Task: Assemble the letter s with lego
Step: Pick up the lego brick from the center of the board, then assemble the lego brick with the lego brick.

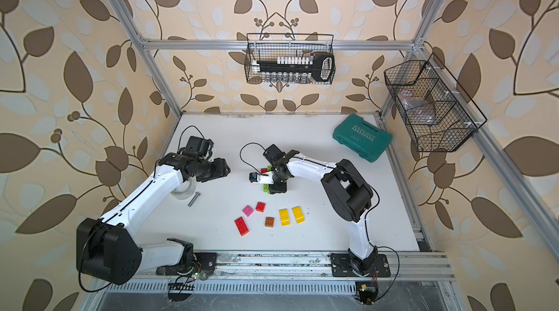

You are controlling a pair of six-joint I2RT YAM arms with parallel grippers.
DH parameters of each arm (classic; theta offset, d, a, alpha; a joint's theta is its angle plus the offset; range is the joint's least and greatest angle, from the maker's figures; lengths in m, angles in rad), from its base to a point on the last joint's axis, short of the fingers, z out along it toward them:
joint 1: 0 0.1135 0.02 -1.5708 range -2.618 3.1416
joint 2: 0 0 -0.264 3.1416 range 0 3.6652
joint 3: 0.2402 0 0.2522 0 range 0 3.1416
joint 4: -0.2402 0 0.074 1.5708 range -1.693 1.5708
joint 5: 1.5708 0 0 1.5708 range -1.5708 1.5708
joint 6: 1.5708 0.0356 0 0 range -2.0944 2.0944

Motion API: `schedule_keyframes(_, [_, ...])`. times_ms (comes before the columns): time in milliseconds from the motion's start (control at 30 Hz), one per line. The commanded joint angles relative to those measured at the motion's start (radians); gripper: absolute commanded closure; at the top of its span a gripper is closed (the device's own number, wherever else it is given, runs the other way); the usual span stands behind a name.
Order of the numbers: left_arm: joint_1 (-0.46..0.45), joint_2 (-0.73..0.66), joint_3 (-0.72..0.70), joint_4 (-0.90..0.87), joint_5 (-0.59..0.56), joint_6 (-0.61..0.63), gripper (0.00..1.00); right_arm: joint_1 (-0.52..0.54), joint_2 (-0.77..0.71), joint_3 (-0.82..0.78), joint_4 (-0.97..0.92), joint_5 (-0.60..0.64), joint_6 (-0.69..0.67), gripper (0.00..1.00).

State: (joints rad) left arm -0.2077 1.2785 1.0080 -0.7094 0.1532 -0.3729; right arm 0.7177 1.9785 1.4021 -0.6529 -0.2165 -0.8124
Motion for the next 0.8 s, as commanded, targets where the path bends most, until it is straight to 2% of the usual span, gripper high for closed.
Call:
schedule_keyframes(0, [0.012,-0.01,-0.006,0.003,-0.007,0.013,0.38,-0.007,-0.045,0.088,-0.093,0.003,-0.027,0.9])
schedule_keyframes(233, [0.013,-0.004,-0.004,0.005,-0.007,0.012,0.38,-0.086,0.085,0.368,-0.239,0.014,-0.106,0.91])
schedule_keyframes(467, [0.013,0.002,-0.002,0.002,-0.014,0.014,0.38,-0.121,0.251,0.591,-0.317,-0.034,-0.155,0.94])
schedule_keyframes(767, [0.013,0.001,-0.002,-0.001,-0.023,0.015,0.38,-0.121,0.296,0.629,-0.336,-0.075,-0.157,0.94])
